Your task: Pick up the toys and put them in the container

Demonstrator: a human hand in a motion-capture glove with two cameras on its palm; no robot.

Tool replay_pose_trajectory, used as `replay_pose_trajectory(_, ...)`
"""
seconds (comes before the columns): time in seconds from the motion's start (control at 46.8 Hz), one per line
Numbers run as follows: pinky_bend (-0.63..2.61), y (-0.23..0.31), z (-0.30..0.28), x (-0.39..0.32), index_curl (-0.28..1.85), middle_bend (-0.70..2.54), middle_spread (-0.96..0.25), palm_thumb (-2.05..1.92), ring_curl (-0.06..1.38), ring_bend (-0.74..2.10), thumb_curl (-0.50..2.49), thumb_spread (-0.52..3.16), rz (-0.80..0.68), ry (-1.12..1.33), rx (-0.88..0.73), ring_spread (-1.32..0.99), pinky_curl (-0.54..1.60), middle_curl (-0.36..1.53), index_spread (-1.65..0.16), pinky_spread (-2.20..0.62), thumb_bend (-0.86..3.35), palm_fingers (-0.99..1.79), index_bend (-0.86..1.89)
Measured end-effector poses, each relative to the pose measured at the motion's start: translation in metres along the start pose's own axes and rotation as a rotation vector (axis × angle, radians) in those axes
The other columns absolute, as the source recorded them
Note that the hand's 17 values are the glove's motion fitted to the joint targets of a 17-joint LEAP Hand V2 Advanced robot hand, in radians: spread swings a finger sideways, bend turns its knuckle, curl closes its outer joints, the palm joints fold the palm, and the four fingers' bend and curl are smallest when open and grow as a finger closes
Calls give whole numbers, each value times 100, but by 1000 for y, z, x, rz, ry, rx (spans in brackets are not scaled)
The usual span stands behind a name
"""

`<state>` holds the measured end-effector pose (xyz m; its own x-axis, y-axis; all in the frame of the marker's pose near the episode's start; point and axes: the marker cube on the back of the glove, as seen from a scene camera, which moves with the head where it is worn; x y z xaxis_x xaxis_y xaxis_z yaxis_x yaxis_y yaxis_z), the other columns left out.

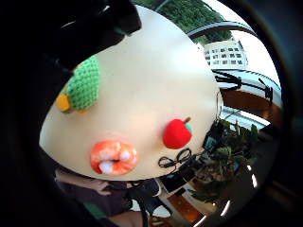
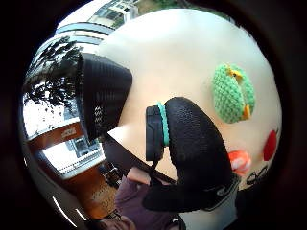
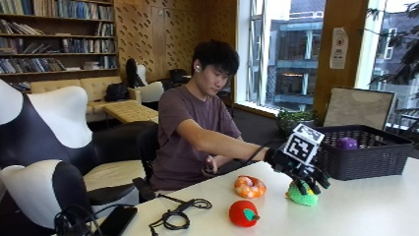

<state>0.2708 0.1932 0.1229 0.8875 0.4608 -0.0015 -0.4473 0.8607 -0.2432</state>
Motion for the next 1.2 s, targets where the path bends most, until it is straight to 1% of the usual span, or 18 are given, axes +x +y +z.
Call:
replay_pose_trajectory(0.128, 93, -14, 47, 0, 18, 11, -6, -7, 23, 49, 15, 142, 26, 44, -61, -1, 39, 24, -27, 3, -5, -17, 12)
replay_pose_trajectory(0.192, 95, -18, 60, 0, 19, 12, -5, -7, 23, 47, 15, 141, 30, 47, -19, 0, 39, 23, -28, 3, -5, -15, 14)
replay_pose_trajectory(0.256, 99, -21, 64, -1, 22, 13, -6, -7, 23, 49, 15, 140, 30, 53, 91, 0, 40, 23, -29, 3, -4, -2, 20)
replay_pose_trajectory(0.32, 101, -23, 66, 0, 23, 16, -9, -1, 24, 63, 16, 144, 11, 84, 160, -5, 37, 22, -29, -6, -1, 34, 25)
replay_pose_trajectory(0.342, 101, -25, 67, 1, 22, 14, -9, -6, 22, 58, 16, 142, 6, 99, 181, -3, 37, 22, -29, -3, -4, 20, 21)
replay_pose_trajectory(0.363, 105, -26, 67, 1, 26, 16, -10, 3, 30, 73, 17, 147, 2, 115, 204, -8, 40, 23, -29, -11, 2, 47, 25)
replay_pose_trajectory(0.406, 106, -30, 67, 2, 24, 15, -9, 6, 28, 77, 18, 150, -8, 136, 252, -12, 38, 22, -29, -16, 3, 54, 24)
replay_pose_trajectory(0.47, 106, -35, 65, 3, 26, 23, -10, 17, 32, 89, 22, 159, -15, 137, 294, -19, 38, 24, -27, -24, 11, 80, 25)
replay_pose_trajectory(0.491, 106, -36, 65, 3, 26, 25, -10, 20, 33, 92, 23, 161, -16, 134, 302, -21, 39, 25, -26, -26, 13, 85, 23)
replay_pose_trajectory(0.512, 105, -37, 65, 3, 27, 17, -10, 17, 32, 88, 22, 159, -16, 128, 310, -21, 38, 23, -27, -26, 11, 71, 24)
replay_pose_trajectory(0.534, 107, -38, 65, 3, 29, 28, -11, 26, 38, 96, 25, 162, -17, 120, 320, -24, 41, 27, -26, -29, 16, 89, 24)
replay_pose_trajectory(0.641, 110, -44, 59, 7, 29, 35, -16, 45, 41, 106, 35, 153, 3, 67, 391, -30, 43, 30, -25, -33, 23, 104, 18)
replay_pose_trajectory(0.662, 110, -44, 57, 7, 31, 42, -17, 49, 43, 109, 37, 148, 4, 60, 401, -31, 44, 33, -26, -34, 23, 116, 21)
replay_pose_trajectory(0.683, 111, -45, 56, 7, 31, 40, -18, 49, 44, 109, 38, 147, 0, 52, 407, -32, 45, 33, -25, -35, 23, 109, 20)
replay_pose_trajectory(0.705, 108, -44, 54, 6, 34, 49, -18, 51, 46, 112, 40, 141, -6, 42, 409, -32, 44, 36, -27, -35, 22, 124, 28)
replay_pose_trajectory(0.726, 106, -44, 52, 5, 35, 53, -19, 51, 47, 113, 42, 138, -12, 32, 408, -33, 45, 38, -27, -35, 22, 125, 30)
replay_pose_trajectory(0.939, 106, -29, -5, -17, 51, 88, -19, 52, 55, 126, 54, 113, -29, -30, 361, -35, 48, 54, -30, -38, 15, 125, 61)
replay_pose_trajectory(1.196, 113, 8, -137, -80, 66, 104, -18, 53, 62, 137, 66, 95, -127, 12, 505, -35, 53, 64, -30, -39, 12, 113, 77)
